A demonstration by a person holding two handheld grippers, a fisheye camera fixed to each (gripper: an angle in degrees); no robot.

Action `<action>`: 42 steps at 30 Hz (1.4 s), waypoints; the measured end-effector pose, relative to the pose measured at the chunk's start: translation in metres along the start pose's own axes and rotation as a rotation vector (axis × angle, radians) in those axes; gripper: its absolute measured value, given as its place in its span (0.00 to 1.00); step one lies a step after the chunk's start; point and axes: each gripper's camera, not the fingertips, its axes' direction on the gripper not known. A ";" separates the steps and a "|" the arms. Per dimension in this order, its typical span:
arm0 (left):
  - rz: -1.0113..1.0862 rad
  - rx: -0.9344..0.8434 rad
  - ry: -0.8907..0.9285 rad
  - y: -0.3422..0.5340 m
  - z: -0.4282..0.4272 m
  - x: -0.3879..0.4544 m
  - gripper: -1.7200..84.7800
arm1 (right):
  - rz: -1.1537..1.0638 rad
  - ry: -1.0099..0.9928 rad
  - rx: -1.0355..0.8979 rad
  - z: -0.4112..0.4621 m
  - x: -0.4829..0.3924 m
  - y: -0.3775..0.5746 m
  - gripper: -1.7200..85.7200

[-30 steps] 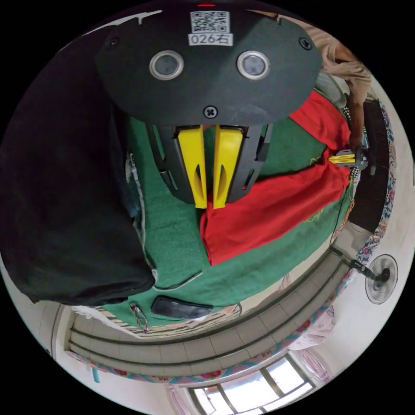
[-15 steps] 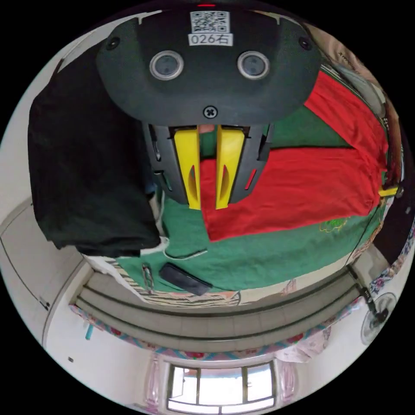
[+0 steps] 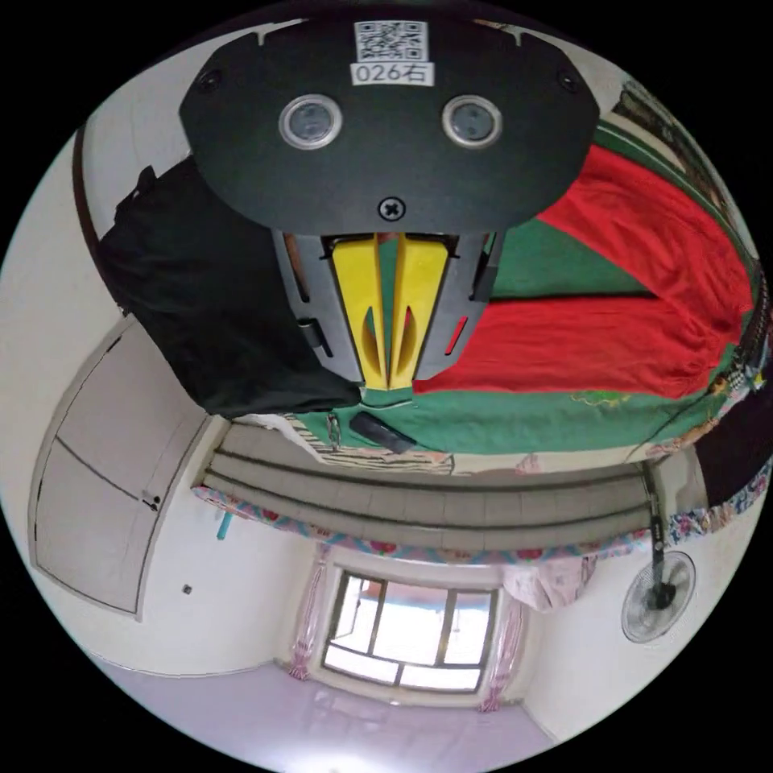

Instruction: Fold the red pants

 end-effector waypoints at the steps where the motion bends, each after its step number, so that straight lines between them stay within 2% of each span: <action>1: -0.009 -0.029 -0.021 0.009 -0.004 -0.002 0.11 | 0.003 -0.059 0.007 -0.019 0.001 0.015 0.01; 3: -0.068 -0.142 -0.040 0.046 -0.012 -0.011 0.16 | 0.004 -0.130 -0.014 -0.041 0.003 0.035 0.01; 6: -0.124 -0.177 0.012 0.081 -0.016 -0.022 0.22 | -0.003 -0.181 -0.054 -0.068 0.006 0.069 0.01; 10: -0.126 -0.215 0.027 0.094 -0.009 -0.035 0.26 | 0.042 -0.138 -0.114 -0.089 0.027 0.114 0.01; 14: -0.156 -0.394 0.074 0.103 0.023 -0.062 0.26 | 0.156 -0.218 -0.178 -0.096 0.064 0.144 0.05; 16: -0.180 -0.345 0.052 0.110 0.013 -0.069 0.20 | 0.228 -0.274 -0.231 -0.093 0.088 0.162 0.07; 18: -0.236 -0.230 0.138 0.123 -0.007 -0.082 0.03 | 0.276 -0.311 -0.255 -0.088 0.103 0.172 0.09; 21: -0.264 -0.095 0.256 0.140 -0.033 -0.099 0.02 | 0.361 -0.403 -0.254 -0.069 0.121 0.180 0.12; 23: -0.267 -0.032 0.301 0.147 -0.046 -0.107 0.01 | 0.395 -0.459 -0.272 -0.046 0.126 0.178 0.13; 25: -0.265 0.003 0.330 0.153 -0.055 -0.113 0.01 | 0.336 -0.656 -0.439 -0.007 0.123 0.167 0.07; 26: -0.260 0.016 0.344 0.155 -0.061 -0.116 0.01 | 0.332 -0.690 -0.424 -0.008 0.124 0.165 0.04; 27: -0.245 0.020 0.347 0.158 -0.068 -0.116 0.01 | 0.340 -0.705 -0.323 -0.026 0.129 0.163 0.02; 28: -0.230 0.018 0.340 0.160 -0.072 -0.116 0.01 | 0.348 -0.665 -0.234 -0.051 0.138 0.167 0.01; 30: -0.170 -0.022 0.275 0.166 -0.084 -0.115 0.01 | 0.343 -0.540 -0.211 -0.080 0.151 0.184 0.01; 33: -0.170 -0.069 0.253 0.175 -0.085 -0.126 0.01 | 0.375 -0.317 -0.337 -0.094 0.177 0.224 0.03; 38: -0.244 0.036 0.287 0.192 -0.092 -0.143 0.03 | 0.555 -0.459 -0.284 -0.104 0.216 0.263 0.08; 42: -0.252 0.031 0.354 0.194 -0.092 -0.150 0.18 | 0.495 -0.477 -0.295 -0.077 0.206 0.240 0.12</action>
